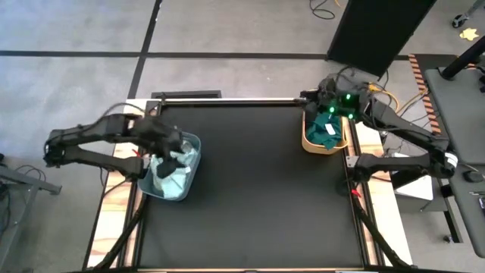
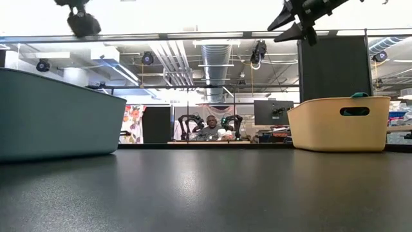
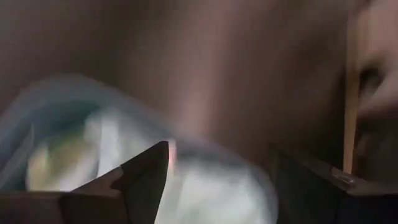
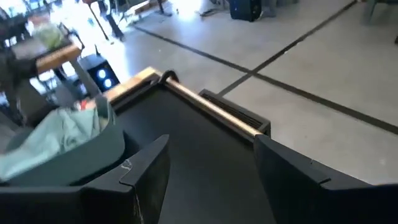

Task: Sort towels by color in basket
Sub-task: Return to Home Position

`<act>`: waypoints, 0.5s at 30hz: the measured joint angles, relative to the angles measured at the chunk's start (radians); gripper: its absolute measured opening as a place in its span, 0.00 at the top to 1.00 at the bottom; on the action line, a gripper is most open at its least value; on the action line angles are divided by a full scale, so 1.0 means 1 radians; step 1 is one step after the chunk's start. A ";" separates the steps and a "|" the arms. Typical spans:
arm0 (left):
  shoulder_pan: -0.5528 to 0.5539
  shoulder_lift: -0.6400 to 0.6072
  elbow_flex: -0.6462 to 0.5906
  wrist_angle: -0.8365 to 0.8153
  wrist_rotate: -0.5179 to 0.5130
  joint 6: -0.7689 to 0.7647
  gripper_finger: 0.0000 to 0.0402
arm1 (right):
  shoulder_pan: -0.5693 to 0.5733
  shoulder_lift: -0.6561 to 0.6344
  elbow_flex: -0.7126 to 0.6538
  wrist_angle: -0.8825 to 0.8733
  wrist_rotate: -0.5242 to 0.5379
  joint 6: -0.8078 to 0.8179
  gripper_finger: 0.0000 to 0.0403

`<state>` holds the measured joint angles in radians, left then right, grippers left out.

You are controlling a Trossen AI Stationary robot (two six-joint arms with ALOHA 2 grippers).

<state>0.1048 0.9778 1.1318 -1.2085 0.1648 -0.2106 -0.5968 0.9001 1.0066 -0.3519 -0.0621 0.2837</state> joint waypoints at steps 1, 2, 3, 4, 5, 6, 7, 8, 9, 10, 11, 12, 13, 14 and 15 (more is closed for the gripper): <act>0.000 -0.031 -0.007 0.087 -0.004 -0.033 0.36 | 0.041 0.000 -0.004 0.002 0.037 -0.012 0.46; 0.000 -0.064 -0.025 0.190 -0.007 -0.064 0.37 | 0.086 0.000 -0.009 0.001 0.080 -0.015 0.46; 0.000 -0.094 -0.049 0.288 -0.008 -0.090 0.38 | 0.136 0.000 -0.015 0.001 0.119 -0.014 0.46; -0.001 -0.124 -0.079 0.384 -0.009 -0.111 0.40 | 0.193 0.000 -0.024 0.004 0.160 -0.009 0.46; -0.001 -0.152 -0.113 0.477 -0.009 -0.129 0.41 | 0.251 0.000 -0.037 0.012 0.194 0.002 0.46; -0.003 -0.178 -0.150 0.561 -0.009 -0.143 0.44 | 0.311 0.000 -0.054 0.028 0.226 0.019 0.47; -0.004 -0.202 -0.188 0.635 -0.012 -0.152 0.47 | 0.372 0.000 -0.076 0.044 0.258 0.045 0.48; -0.006 -0.224 -0.228 0.700 -0.017 -0.161 0.51 | 0.432 0.000 -0.101 0.052 0.290 0.076 0.50; -0.006 -0.244 -0.266 0.761 -0.017 -0.164 0.56 | 0.489 0.000 -0.132 0.059 0.322 0.109 0.53; -0.006 -0.262 -0.305 0.816 -0.017 -0.165 0.62 | 0.547 0.000 -0.163 0.070 0.348 0.132 0.56; -0.006 -0.278 -0.341 0.860 -0.017 -0.165 0.68 | 0.601 0.001 -0.198 0.092 0.375 0.154 0.60; -0.006 -0.294 -0.374 0.899 -0.017 -0.162 0.76 | 0.645 0.001 -0.226 0.107 0.388 0.166 0.64; -0.006 -0.308 -0.400 0.923 -0.017 -0.152 0.84 | 0.679 -0.002 -0.243 0.113 0.385 0.160 0.69; -0.004 -0.323 -0.420 0.937 -0.017 -0.136 0.92 | 0.703 -0.009 -0.249 0.109 0.375 0.140 0.75; -0.003 -0.338 -0.433 0.943 -0.020 -0.121 0.96 | 0.716 -0.021 -0.249 0.110 0.354 0.114 0.80</act>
<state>0.1016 0.6402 0.6984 -0.2653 0.1444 -0.3318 0.1190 0.8790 0.7572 -0.2415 0.2921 0.3979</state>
